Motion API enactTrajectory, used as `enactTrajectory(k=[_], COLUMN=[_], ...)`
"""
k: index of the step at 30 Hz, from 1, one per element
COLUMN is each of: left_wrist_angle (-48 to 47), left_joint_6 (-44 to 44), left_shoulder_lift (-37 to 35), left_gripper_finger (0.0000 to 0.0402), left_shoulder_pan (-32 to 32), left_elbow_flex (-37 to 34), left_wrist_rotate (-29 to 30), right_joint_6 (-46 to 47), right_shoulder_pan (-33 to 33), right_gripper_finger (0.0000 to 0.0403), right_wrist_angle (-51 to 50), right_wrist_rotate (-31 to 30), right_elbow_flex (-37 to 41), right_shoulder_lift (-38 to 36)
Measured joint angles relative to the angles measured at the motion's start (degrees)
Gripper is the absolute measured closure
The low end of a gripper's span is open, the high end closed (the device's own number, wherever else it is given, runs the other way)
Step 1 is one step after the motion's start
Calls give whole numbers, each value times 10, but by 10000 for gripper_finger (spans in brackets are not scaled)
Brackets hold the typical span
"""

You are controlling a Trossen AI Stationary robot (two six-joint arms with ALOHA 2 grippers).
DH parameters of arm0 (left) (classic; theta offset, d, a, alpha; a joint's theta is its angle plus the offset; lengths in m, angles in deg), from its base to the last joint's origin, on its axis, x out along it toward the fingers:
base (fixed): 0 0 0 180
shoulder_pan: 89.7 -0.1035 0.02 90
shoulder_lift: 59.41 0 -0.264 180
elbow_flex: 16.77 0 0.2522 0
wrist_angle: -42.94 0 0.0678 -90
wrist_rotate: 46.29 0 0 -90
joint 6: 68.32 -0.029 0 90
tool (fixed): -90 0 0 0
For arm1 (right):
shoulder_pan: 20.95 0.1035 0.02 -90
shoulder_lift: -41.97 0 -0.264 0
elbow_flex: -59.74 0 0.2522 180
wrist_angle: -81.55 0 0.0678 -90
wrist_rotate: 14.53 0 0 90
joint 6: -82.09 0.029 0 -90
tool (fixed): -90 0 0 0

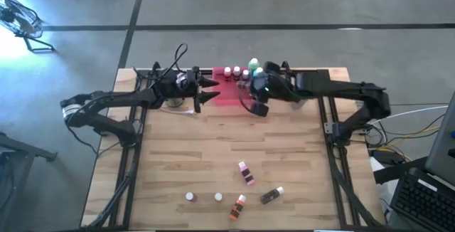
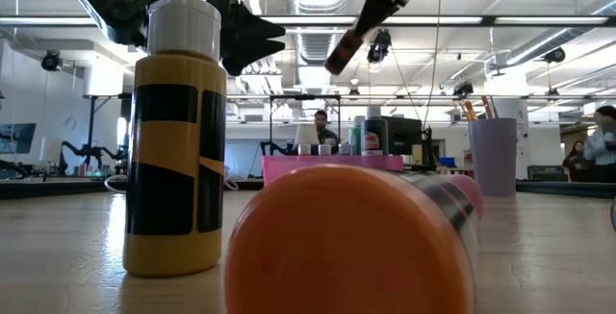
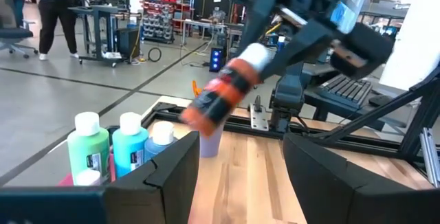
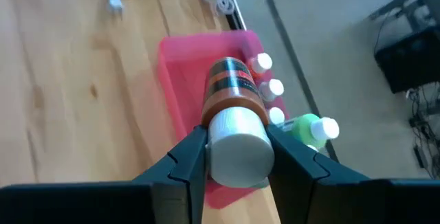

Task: Pick & Place Paint Supplies
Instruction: Put the brown black paint bottle into the pink bin

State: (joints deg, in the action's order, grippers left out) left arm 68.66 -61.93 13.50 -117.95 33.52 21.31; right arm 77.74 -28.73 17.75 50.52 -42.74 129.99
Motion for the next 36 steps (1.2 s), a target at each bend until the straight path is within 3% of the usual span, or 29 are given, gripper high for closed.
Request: enactTrajectory(k=[11,21,27,36], left_wrist_angle=[17,-3,-14,-17], left_joint_6=[16,-53,-66,-66], left_shoulder_lift=[0,-52,-61,-62], left_gripper_finger=[187,187,187,186], left_shoulder_pan=[0,6,6,6], left_elbow_flex=[0,-2,-2,-2], left_wrist_rotate=[0,-69,-70,-70], right_joint_6=[-86,-142,-154,-184], right_shoulder_pan=[-95,-151,-175,-186], right_gripper_finger=[290,289,290,290], right_wrist_angle=[-136,-243,-281,-299], right_wrist_rotate=[87,136,193,194], right_elbow_flex=[-209,-353,-397,-407], right_shoulder_lift=[182,298,353,402])
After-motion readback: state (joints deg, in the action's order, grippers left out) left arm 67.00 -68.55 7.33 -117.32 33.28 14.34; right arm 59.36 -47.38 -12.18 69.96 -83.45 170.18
